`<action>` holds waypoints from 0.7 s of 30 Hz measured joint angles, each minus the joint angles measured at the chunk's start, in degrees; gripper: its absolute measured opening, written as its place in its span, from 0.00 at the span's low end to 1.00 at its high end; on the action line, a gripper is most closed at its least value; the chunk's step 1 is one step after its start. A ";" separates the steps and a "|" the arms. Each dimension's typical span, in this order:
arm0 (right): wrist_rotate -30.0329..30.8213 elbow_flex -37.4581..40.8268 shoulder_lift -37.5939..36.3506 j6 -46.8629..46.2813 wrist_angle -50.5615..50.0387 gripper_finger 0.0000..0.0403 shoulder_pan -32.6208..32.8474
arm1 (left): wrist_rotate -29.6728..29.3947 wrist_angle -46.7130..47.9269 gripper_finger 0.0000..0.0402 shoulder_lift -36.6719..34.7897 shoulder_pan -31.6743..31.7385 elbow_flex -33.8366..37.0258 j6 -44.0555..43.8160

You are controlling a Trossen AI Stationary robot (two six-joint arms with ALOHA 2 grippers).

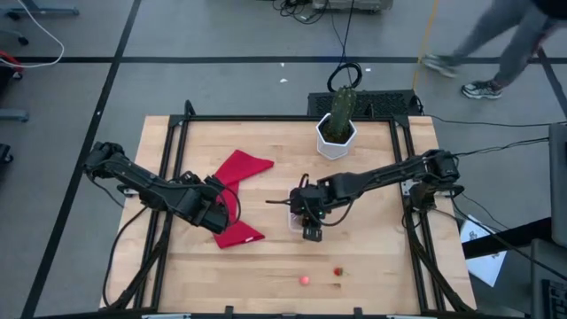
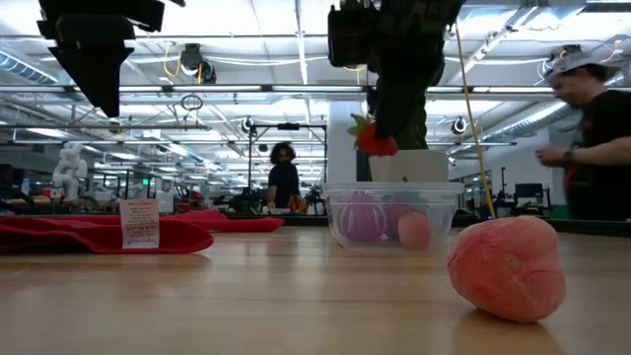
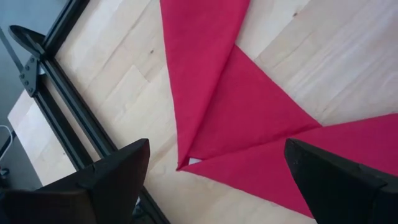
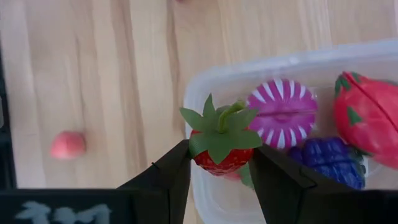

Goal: Pick and placing Produce into tupperware
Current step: Put the top red strawberry into the transparent bin

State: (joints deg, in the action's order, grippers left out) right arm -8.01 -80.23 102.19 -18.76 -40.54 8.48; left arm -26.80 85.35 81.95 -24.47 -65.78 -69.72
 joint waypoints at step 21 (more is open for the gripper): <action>-1.62 5.30 -0.04 -1.53 6.10 0.36 -0.53 | -0.66 -0.18 0.94 0.00 0.00 0.00 0.00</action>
State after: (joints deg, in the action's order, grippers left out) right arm -9.63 -74.94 102.15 -20.29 -34.44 7.95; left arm -27.46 85.17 81.95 -24.47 -65.78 -69.71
